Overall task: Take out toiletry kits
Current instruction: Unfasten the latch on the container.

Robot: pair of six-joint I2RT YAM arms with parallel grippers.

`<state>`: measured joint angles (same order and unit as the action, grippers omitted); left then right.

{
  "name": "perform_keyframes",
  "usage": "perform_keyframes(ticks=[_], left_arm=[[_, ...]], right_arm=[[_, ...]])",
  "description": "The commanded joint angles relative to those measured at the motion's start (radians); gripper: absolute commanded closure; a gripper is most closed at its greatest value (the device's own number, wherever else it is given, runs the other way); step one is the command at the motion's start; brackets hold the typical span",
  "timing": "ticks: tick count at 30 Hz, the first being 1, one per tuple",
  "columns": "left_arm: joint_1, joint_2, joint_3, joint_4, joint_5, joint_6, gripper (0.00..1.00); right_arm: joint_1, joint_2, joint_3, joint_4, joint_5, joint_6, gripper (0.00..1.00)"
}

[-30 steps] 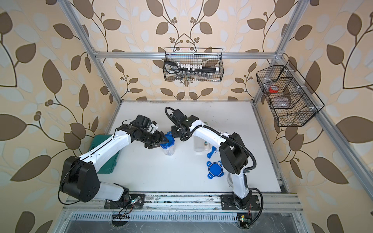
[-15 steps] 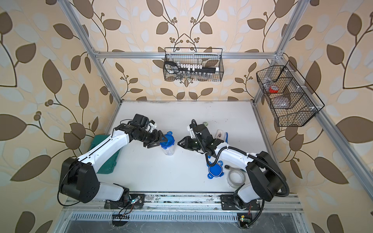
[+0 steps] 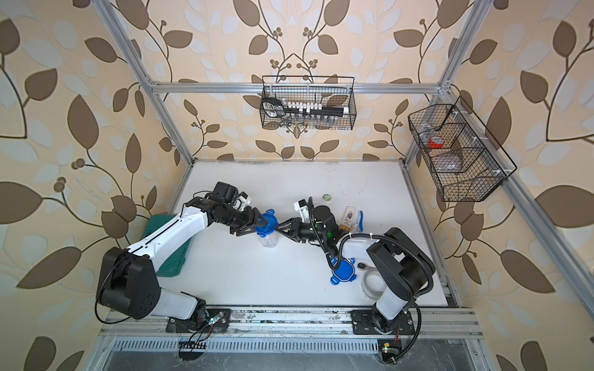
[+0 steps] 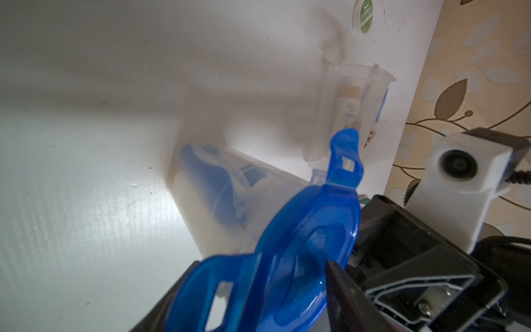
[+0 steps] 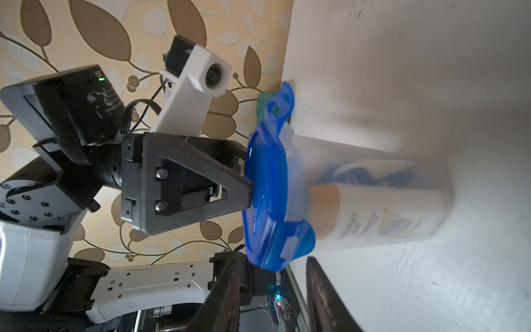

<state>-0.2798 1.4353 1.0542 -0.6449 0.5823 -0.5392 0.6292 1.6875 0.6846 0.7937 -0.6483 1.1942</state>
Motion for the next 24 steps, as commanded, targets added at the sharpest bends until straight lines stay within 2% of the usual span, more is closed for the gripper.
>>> perform_keyframes(ticks=[1, 21, 24], left_arm=[[0.004, -0.004, -0.035, -0.019, -0.025, -0.004, 0.35], [0.004, -0.001, -0.075, -0.03, -0.072, -0.018, 0.36], [0.004, -0.001, -0.084, -0.033, -0.09, -0.024, 0.38]], right_arm=[[-0.011, 0.053, -0.022, 0.183, -0.044, 0.084, 0.57], [-0.011, 0.194, -0.037, 0.442, -0.083, 0.218, 0.6], [-0.013, 0.195, -0.037, 0.449, -0.086, 0.219, 0.65]])
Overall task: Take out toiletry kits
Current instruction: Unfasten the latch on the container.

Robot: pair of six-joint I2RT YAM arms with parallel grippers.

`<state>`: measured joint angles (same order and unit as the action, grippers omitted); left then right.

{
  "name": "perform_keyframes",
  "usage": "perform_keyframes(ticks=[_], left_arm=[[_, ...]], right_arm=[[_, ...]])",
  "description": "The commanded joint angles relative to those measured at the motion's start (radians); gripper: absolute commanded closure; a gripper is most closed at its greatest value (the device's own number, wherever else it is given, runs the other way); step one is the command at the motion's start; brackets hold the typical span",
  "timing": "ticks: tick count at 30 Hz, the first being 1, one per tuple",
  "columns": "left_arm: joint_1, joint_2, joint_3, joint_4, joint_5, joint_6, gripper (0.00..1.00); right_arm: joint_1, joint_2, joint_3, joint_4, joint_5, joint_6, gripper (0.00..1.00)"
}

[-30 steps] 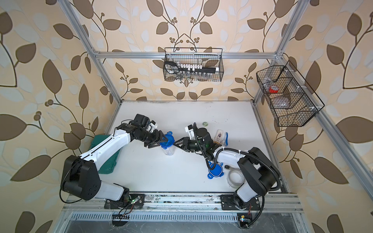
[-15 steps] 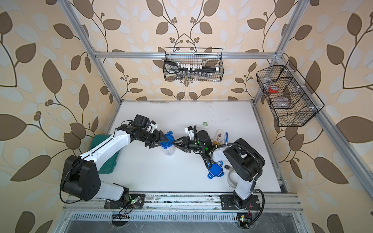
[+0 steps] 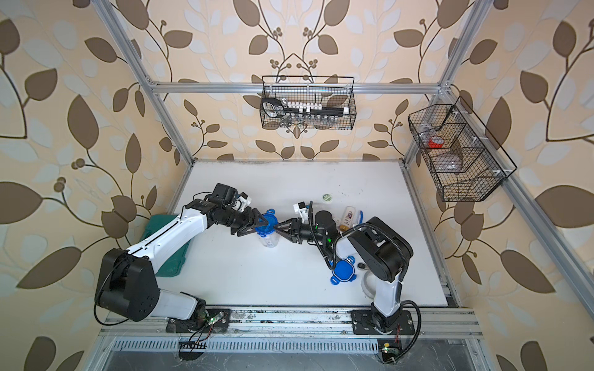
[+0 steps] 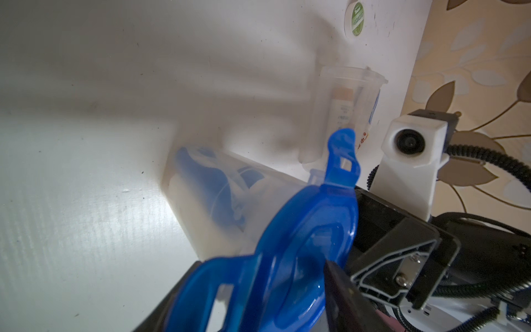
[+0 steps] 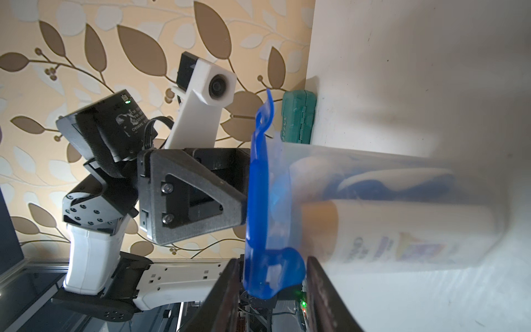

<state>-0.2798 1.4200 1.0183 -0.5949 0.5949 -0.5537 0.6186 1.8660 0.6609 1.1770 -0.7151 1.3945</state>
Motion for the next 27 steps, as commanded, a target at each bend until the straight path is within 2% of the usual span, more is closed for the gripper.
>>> perform_keyframes(ticks=[1, 12, 15, 18, 19, 23, 27], left_arm=[[0.004, 0.014, -0.052, -0.084, -0.111, -0.011, 0.38], [-0.005, 0.069, -0.088, -0.108, -0.199, -0.017, 0.43], [-0.012, 0.07, -0.101, -0.099, -0.205, -0.024, 0.43], [-0.021, 0.071, -0.102, -0.098, -0.209, -0.027, 0.44], [-0.022, 0.069, -0.101, -0.098, -0.213, -0.027, 0.44], [-0.024, 0.071, -0.102, -0.105, -0.228, -0.026, 0.45], [-0.024, 0.079, -0.113, -0.109, -0.249, -0.028, 0.46]], right_arm=[[-0.004, 0.014, -0.016, 0.065, -0.02, 0.02, 0.67], [-0.029, -0.048, -0.059, 0.072, -0.032, 0.002, 0.78], [-0.028, -0.045, -0.053, 0.065, -0.038, -0.003, 0.76], [-0.028, -0.012, -0.044, 0.111, -0.044, 0.017, 0.6], [-0.029, 0.001, -0.043, 0.14, -0.045, 0.031, 0.59], [-0.033, 0.049, -0.045, 0.293, -0.05, 0.095, 0.64], [-0.042, 0.043, -0.063, 0.338, -0.061, 0.108, 0.69]])
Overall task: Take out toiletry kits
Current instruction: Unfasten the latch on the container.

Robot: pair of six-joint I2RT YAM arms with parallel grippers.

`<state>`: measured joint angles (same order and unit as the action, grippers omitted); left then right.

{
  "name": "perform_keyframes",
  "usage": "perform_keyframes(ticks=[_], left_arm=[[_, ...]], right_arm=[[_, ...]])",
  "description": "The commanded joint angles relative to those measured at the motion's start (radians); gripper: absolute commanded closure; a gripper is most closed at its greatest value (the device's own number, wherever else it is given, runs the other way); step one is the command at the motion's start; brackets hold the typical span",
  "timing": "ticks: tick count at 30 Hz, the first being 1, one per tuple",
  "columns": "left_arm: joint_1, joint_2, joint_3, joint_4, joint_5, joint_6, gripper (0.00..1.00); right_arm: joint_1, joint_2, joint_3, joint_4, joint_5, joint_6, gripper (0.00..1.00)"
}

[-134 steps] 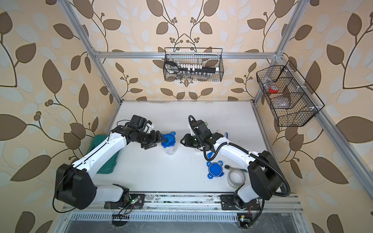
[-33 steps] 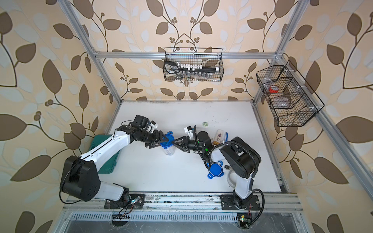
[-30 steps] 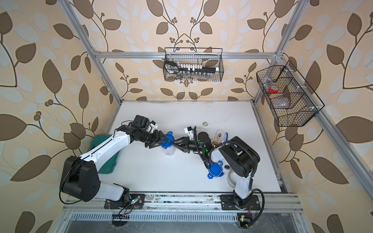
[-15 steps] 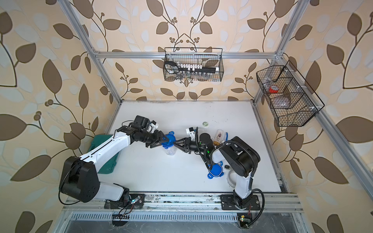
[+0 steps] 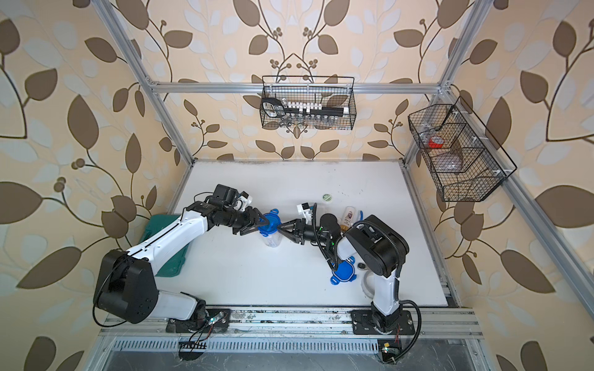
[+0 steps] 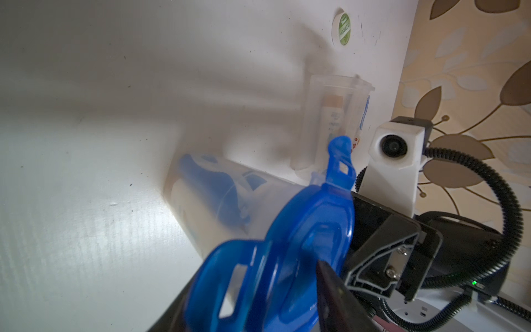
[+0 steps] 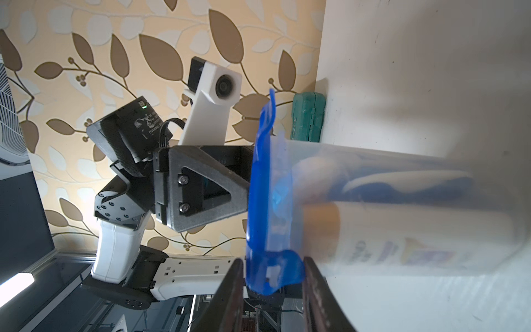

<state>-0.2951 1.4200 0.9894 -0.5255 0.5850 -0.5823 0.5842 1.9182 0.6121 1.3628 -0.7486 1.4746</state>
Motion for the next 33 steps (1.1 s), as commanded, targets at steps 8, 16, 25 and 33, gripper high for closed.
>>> perform_keyframes(ticks=[8, 16, 25, 33], left_arm=[[-0.01, 0.094, -0.124, -0.168, -0.293, -0.027, 0.48], [-0.011, 0.103, -0.123, -0.171, -0.303, -0.03, 0.48], [-0.016, 0.051, -0.04, -0.181, -0.236, -0.028, 0.36], [-0.018, -0.053, 0.061, -0.105, -0.187, -0.055, 0.31]], right_arm=[[-0.018, -0.025, -0.043, 0.182, -0.053, 0.028, 0.72], [-0.036, -0.101, -0.06, 0.101, -0.045, -0.012, 0.75], [-0.008, -0.383, 0.158, -1.172, 0.239, -0.544, 0.68], [0.14, -0.454, 0.38, -1.629, 0.593, -0.752, 0.57]])
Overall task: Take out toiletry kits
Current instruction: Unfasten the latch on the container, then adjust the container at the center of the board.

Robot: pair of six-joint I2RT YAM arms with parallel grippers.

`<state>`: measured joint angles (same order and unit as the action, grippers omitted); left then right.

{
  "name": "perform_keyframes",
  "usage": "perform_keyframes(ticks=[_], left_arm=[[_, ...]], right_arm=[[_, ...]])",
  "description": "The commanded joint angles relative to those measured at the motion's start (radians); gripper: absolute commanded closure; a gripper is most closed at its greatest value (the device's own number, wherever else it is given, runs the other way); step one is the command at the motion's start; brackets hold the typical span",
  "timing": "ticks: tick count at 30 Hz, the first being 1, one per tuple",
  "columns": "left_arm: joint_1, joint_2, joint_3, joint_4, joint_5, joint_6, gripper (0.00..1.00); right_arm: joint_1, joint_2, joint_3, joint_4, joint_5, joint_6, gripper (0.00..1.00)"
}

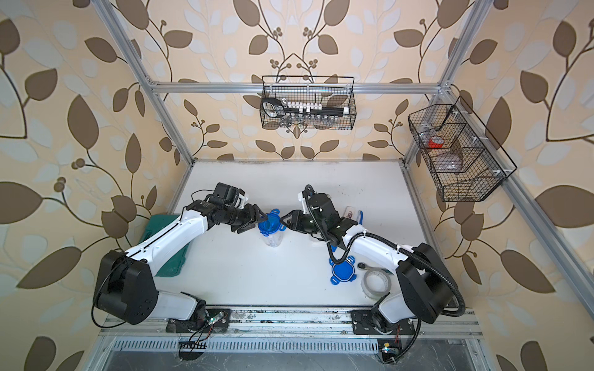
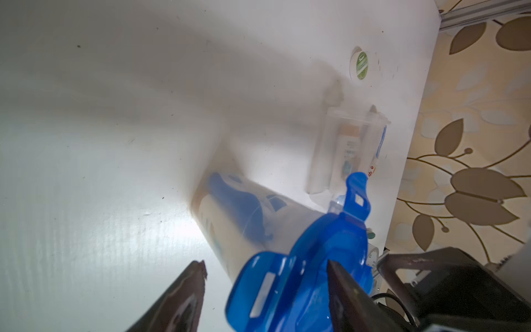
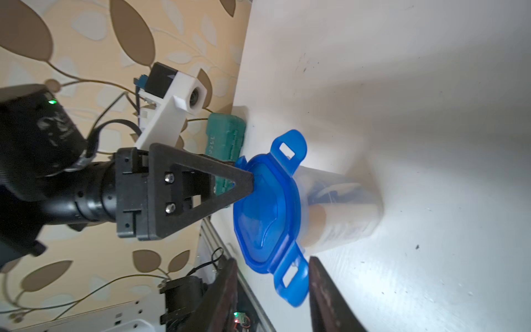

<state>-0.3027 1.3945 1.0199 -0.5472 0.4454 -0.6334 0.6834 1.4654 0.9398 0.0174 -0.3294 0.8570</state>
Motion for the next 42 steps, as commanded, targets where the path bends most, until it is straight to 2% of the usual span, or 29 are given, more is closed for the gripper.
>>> perform_keyframes(ticks=[1, 8, 13, 20, 30, 42], left_arm=[[-0.012, -0.027, 0.047, -0.085, -0.037, 0.0, 0.31], [-0.034, 0.029, 0.098, -0.07, 0.022, 0.067, 0.31], [-0.062, 0.077, 0.108, -0.087, 0.016, 0.104, 0.33], [-0.065, 0.096, 0.088, -0.151, -0.076, 0.114, 0.37], [-0.064, 0.054, 0.042, -0.174, -0.078, 0.121, 0.38], [-0.064, 0.054, 0.048, -0.178, -0.013, 0.121, 0.37]], right_arm=[[0.058, 0.005, 0.074, -0.315, 0.21, -0.148, 0.56], [0.172, 0.063, 0.185, -0.439, 0.348, -0.211, 0.43], [0.184, 0.115, 0.238, -0.482, 0.38, -0.216, 0.43], [0.173, 0.173, 0.31, -0.535, 0.425, -0.237, 0.47], [0.09, 0.229, 0.405, -0.532, 0.381, -0.261, 0.49], [0.057, 0.398, 0.584, -0.562, 0.324, -0.292, 0.49]])
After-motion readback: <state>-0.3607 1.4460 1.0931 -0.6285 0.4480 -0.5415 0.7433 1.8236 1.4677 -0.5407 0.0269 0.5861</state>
